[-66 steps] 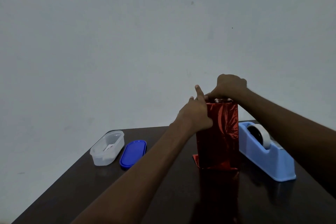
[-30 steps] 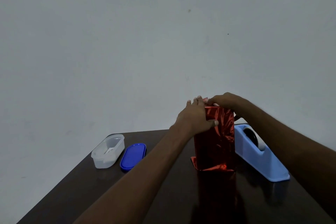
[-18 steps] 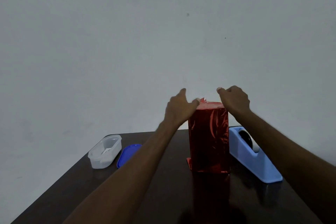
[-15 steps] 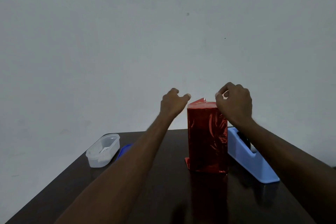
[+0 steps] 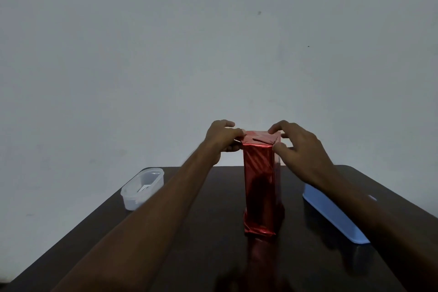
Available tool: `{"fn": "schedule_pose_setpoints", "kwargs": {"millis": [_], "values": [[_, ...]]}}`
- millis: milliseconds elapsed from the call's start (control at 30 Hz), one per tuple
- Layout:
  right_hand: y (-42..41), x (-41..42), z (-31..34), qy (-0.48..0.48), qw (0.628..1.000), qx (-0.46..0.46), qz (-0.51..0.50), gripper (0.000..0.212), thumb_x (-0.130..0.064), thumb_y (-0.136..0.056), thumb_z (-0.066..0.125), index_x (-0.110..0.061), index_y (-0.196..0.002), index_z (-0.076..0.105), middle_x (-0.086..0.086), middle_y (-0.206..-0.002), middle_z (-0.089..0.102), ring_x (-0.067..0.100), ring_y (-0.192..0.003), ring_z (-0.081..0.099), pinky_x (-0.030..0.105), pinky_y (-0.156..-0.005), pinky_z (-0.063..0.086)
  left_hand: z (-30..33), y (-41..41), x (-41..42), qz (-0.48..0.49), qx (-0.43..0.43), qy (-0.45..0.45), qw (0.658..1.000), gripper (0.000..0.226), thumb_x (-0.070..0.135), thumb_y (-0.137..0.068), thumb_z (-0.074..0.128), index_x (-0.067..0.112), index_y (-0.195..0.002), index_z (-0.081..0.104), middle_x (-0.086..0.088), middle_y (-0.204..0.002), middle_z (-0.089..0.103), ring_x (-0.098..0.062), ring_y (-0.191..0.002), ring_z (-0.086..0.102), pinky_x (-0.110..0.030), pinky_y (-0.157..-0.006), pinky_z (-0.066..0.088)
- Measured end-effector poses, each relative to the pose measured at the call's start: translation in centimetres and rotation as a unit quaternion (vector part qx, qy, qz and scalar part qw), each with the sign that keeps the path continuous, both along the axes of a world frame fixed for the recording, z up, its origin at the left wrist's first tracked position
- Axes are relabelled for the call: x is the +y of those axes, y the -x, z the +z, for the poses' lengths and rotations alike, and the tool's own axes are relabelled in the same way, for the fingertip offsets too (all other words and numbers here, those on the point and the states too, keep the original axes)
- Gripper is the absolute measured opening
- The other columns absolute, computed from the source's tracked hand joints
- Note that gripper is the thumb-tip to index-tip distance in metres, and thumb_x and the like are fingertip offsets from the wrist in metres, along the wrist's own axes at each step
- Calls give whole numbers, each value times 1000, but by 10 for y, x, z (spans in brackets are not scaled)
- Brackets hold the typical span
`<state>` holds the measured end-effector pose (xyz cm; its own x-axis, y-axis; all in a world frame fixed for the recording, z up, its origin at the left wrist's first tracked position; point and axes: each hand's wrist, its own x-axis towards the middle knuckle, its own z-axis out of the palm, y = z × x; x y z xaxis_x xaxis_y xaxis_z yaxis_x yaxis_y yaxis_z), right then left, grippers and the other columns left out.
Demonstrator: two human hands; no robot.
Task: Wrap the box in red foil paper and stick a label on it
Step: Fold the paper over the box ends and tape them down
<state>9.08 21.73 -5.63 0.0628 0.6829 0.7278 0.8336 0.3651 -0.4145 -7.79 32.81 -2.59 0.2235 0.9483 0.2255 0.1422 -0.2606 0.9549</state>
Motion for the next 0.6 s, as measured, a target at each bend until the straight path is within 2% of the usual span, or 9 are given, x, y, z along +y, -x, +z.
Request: {"fn": "schedule_pose_setpoints", "kwargs": {"millis": [67, 167, 233, 300, 367, 433, 533, 600], "values": [[7, 1, -1, 5, 999, -29, -18, 40, -51, -80, 46, -26, -108, 59, -4, -111, 63, 18, -98, 58, 39, -83, 51, 4, 3, -10, -3, -8, -15, 1000, 44, 4, -85, 70, 5, -125, 53, -17, -89, 71, -20, -53, 69, -24, -52, 55], [16, 8, -5, 23, 985, -134, -104, 59, -73, -76, 55, -25, -111, 55, -4, -109, 62, 18, -96, 55, 34, -75, 47, 13, 4, -24, 22, 30, -75, 997, 28, 1, -84, 66, 5, -112, 62, -20, -90, 72, -27, -57, 72, -29, -53, 59], [17, 13, -6, 20, 973, -172, -154, 64, -73, -75, 59, -22, -113, 53, 0, -108, 62, 22, -98, 54, 37, -78, 48, 20, 5, -29, 28, 85, -123, 988, 16, 1, -84, 64, 4, -99, 69, -16, -82, 74, -28, -60, 73, -34, -63, 62], [15, 19, -7, 3, 966, -191, -174, 55, -61, -77, 64, -20, -112, 54, 3, -106, 63, 25, -98, 54, 37, -78, 46, 27, 7, -34, 8, 131, -139, 982, 10, 3, -85, 64, 2, -90, 72, -14, -76, 75, -28, -63, 74, -39, -70, 63], [8, 22, -6, 6, 979, -157, -128, 42, -47, -78, 67, -21, -109, 55, 2, -99, 63, 25, -94, 55, 34, -73, 43, 34, 12, -37, -20, 166, -150, 974, 10, 10, -86, 68, 2, -88, 73, -12, -75, 75, -26, -68, 74, -37, -71, 63], [-4, 23, -4, 28, 994, -93, -51, 34, -36, -77, 70, -24, -106, 57, 0, -94, 65, 24, -91, 60, 35, -72, 47, 41, 21, -37, -51, 202, -189, 960, 18, 21, -83, 77, 7, -94, 74, -8, -77, 76, -20, -70, 74, -29, -67, 62], [-25, 24, -3, 52, 998, -25, 25, 29, -20, -79, 74, -28, -104, 61, -8, -94, 67, 17, -91, 64, 44, -81, 54, 42, 31, -29, -64, 269, -280, 919, 40, 30, -70, 87, 24, -107, 73, 4, -89, 74, -7, -74, 70, -15, -64, 52], [-33, 26, -1, 67, 996, -2, 57, 28, -15, -81, 73, -29, -102, 63, -10, -96, 68, 14, -95, 64, 43, -87, 55, 36, 27, -24, -49, 283, -338, 896, 44, 32, -67, 89, 33, -108, 73, 8, -99, 69, -4, -86, 65, -15, -70, 49]]}}
